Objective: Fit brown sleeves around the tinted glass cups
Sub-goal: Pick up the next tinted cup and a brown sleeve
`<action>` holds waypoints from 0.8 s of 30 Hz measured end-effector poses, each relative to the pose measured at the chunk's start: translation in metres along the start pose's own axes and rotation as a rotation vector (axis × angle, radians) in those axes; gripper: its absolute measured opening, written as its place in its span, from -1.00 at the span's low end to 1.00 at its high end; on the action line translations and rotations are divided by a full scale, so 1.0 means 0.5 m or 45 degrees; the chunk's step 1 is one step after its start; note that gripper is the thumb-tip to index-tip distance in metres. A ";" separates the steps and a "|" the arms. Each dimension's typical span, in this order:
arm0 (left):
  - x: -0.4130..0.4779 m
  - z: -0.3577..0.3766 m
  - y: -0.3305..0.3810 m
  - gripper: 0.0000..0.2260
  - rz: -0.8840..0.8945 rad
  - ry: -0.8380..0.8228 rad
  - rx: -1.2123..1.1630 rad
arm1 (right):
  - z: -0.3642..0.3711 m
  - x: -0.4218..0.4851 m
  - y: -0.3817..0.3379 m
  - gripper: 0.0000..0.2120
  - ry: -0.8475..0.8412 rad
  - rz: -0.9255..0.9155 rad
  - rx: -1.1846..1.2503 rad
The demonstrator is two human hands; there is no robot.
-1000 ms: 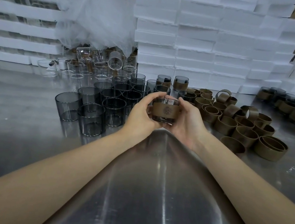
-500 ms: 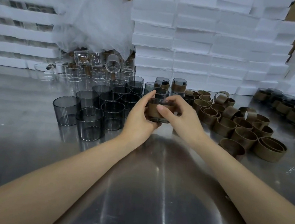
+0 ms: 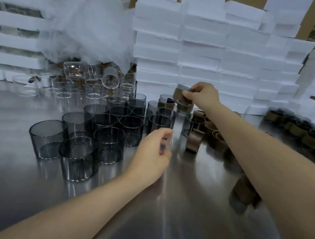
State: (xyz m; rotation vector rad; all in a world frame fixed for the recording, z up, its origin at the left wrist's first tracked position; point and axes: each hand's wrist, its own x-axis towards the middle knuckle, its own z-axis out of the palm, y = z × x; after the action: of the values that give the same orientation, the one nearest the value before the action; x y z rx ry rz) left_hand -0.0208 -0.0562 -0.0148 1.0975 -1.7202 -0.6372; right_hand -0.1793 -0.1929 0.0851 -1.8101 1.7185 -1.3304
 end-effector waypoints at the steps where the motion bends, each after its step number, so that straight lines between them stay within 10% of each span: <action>1: -0.001 0.001 0.000 -0.59 0.028 -0.008 0.021 | 0.012 0.022 0.007 -0.83 -0.014 -0.003 -0.078; 14: -0.009 0.010 0.006 -0.66 0.243 -0.139 0.275 | 0.099 0.093 0.060 -0.74 -0.164 0.092 -0.767; 24: -0.005 0.006 0.008 -0.74 0.210 -0.145 0.382 | 0.073 0.010 -0.012 -0.63 -0.073 -0.100 -0.694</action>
State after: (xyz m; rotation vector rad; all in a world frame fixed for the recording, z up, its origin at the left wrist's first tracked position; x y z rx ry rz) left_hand -0.0249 -0.0525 -0.0139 1.1245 -2.0283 -0.3504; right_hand -0.1480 -0.2089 0.0727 -2.1861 2.1439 -0.8712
